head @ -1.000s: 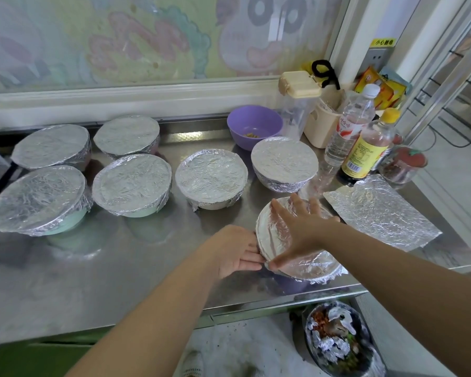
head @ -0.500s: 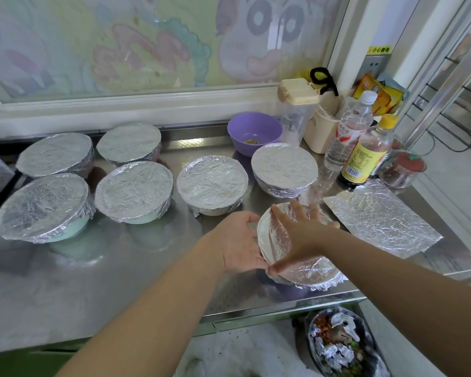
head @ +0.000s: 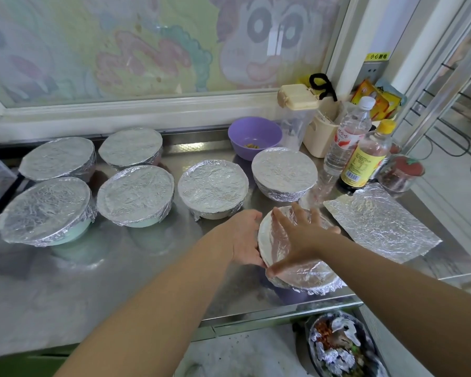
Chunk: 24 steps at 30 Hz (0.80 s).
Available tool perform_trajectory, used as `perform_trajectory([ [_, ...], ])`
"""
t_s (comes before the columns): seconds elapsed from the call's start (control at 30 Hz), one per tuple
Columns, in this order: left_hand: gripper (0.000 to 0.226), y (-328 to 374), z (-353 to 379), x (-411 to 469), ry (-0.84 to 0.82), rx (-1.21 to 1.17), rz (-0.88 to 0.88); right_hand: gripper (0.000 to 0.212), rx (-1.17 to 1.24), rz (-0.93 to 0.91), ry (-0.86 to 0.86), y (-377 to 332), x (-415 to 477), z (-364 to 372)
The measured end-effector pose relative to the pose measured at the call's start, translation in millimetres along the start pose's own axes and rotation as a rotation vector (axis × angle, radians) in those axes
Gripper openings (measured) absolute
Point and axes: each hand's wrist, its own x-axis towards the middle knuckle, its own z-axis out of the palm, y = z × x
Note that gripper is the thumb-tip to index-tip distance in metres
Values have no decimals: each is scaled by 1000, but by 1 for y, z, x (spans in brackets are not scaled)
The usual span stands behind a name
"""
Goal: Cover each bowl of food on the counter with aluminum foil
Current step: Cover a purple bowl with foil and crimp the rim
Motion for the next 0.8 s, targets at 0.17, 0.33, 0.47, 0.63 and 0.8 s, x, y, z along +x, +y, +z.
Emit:
perform_trajectory([
  [0.17,29,-4,-9,26,161,-244,131,172,159,115,-18,-1,4,3],
  [0.33,21,-23,-19,37,239,-460,393,168,99,103,6,11,6,-11],
  [0.47,31,-55,-31,46,397,-355,395,167,15,-65,5,12,17,-6],
  [0.63,27,-90,-28,41,405,-129,201,165,-24,-73,-44,8,14,-2],
  [0.8,28,-91,-11,42,317,-240,168,165,-32,-59,-36,7,14,-1],
])
